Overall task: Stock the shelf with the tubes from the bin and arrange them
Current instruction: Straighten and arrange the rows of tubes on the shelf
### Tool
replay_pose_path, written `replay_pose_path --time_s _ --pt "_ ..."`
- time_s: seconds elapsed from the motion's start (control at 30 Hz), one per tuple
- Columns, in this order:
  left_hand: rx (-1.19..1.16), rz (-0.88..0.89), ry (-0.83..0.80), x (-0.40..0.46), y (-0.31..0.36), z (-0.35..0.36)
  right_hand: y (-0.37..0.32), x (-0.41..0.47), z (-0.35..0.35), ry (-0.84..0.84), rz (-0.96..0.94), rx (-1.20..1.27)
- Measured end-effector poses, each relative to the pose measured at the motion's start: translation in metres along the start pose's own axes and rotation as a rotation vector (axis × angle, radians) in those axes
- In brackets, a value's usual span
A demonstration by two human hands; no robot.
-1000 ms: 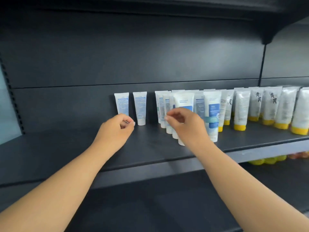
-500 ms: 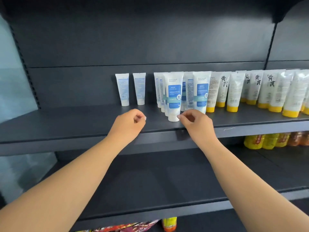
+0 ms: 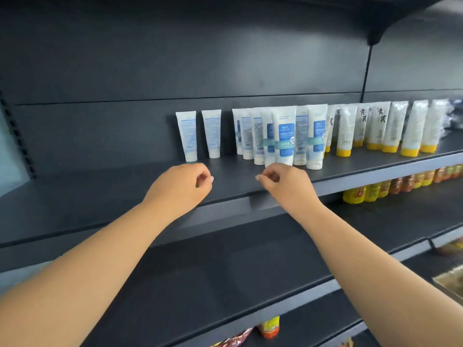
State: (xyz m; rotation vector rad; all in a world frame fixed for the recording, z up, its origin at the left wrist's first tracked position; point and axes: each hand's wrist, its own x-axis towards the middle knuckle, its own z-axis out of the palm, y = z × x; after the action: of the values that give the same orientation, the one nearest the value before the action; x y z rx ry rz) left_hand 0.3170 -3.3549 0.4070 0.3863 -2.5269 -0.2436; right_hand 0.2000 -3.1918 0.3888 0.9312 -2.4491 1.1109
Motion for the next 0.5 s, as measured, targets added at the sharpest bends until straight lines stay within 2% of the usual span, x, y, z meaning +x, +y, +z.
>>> replay_pose_path --time_s 0.2,0.37,0.5 --pt "0.035 0.002 -0.029 0.002 -0.040 -0.033 -0.039 0.002 0.005 -0.035 0.006 -0.162" --pt "-0.006 -0.084 -0.025 -0.006 -0.064 -0.048 -0.053 0.019 0.019 -0.007 -0.051 -0.120" --pt "0.044 -0.105 -0.071 0.015 -0.082 -0.058 -0.064 0.036 0.040 -0.003 -0.026 -0.079"
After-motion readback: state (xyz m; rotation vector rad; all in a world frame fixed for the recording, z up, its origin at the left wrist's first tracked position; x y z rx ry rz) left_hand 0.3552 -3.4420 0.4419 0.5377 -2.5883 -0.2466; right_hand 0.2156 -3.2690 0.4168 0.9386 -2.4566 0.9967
